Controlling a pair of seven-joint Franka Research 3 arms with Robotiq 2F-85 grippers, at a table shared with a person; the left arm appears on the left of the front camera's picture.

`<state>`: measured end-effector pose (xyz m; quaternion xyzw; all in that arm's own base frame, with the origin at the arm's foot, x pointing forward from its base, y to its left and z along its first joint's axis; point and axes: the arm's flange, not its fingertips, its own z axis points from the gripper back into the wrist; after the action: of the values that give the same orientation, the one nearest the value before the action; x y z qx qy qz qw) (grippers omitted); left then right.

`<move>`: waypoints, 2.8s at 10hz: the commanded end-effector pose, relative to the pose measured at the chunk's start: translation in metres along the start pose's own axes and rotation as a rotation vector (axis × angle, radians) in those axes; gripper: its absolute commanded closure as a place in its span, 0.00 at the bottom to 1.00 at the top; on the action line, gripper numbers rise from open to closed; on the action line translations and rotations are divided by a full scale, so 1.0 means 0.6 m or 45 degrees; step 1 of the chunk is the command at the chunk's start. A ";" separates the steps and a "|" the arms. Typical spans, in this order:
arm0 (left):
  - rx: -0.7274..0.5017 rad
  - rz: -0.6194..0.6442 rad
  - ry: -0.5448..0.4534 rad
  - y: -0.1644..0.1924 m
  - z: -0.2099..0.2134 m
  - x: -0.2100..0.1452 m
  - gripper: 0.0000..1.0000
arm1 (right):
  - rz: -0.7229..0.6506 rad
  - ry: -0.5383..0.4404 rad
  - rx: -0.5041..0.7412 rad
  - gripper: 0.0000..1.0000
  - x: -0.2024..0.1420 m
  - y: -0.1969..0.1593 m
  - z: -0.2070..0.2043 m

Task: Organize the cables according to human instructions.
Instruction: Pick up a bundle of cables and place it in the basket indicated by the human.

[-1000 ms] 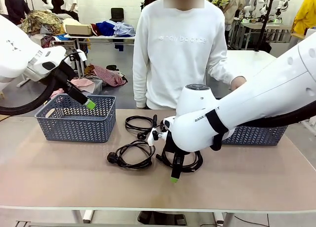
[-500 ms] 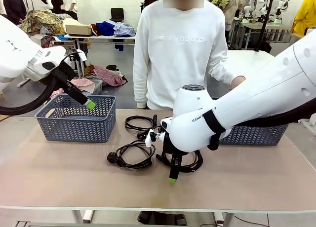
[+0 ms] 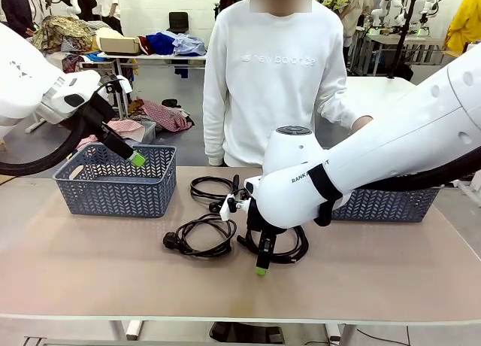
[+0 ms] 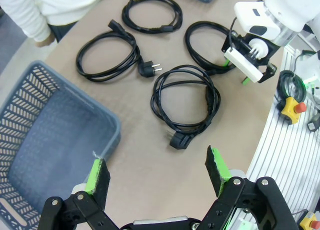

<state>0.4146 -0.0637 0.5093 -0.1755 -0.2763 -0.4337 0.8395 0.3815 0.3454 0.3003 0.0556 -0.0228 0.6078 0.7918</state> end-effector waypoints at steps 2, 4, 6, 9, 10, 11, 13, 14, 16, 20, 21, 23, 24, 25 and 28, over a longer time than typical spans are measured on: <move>-0.021 -0.019 -0.024 0.004 0.000 -0.003 0.00 | -0.058 0.048 0.000 0.65 -0.001 0.006 0.006; -0.021 -0.019 -0.024 0.004 0.000 -0.003 0.00 | -0.074 0.062 -0.004 0.85 -0.005 0.012 0.012; -0.021 -0.019 -0.024 0.004 0.000 -0.003 0.00 | -0.088 0.064 -0.022 1.00 -0.013 0.015 0.014; -0.021 -0.019 -0.024 0.004 0.000 -0.003 0.00 | -0.108 0.043 -0.064 1.00 -0.033 0.020 0.035; -0.021 -0.019 -0.024 0.004 0.000 -0.003 0.00 | -0.086 0.027 -0.096 1.00 -0.036 0.025 0.061; -0.021 -0.019 -0.024 0.004 0.000 -0.003 0.00 | -0.054 0.030 -0.114 0.97 -0.038 0.030 0.097; -0.021 -0.019 -0.024 0.004 0.000 -0.003 0.00 | 0.114 0.042 -0.033 0.97 -0.043 0.031 0.171; -0.021 -0.019 -0.024 0.004 0.000 -0.003 0.00 | 0.210 0.080 0.020 0.97 -0.047 0.029 0.203; -0.021 -0.019 -0.024 0.004 0.000 -0.003 0.00 | 0.360 0.096 0.089 0.97 -0.068 0.007 0.267; -0.021 -0.019 -0.024 0.004 0.000 -0.003 0.00 | 0.436 0.113 0.080 0.97 -0.147 -0.093 0.345; -0.021 -0.019 -0.024 0.004 0.000 -0.003 0.00 | 0.408 0.123 0.044 0.97 -0.165 -0.122 0.361; -0.021 -0.019 -0.024 0.004 0.000 -0.003 0.00 | 0.286 0.177 -0.082 0.97 -0.201 -0.191 0.379; -0.021 -0.019 -0.024 0.004 0.000 -0.003 0.00 | 0.252 0.179 -0.102 0.97 -0.215 -0.218 0.381; -0.021 -0.019 -0.024 0.004 0.000 -0.003 0.00 | 0.219 0.188 -0.122 0.97 -0.231 -0.246 0.381; -0.021 -0.019 -0.024 0.004 0.000 -0.003 0.00 | 0.141 0.126 -0.153 0.97 -0.286 -0.320 0.373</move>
<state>0.4156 -0.0631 0.5078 -0.1750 -0.2745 -0.4331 0.8405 0.5219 0.1083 0.4901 -0.0213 -0.0102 0.6580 0.7527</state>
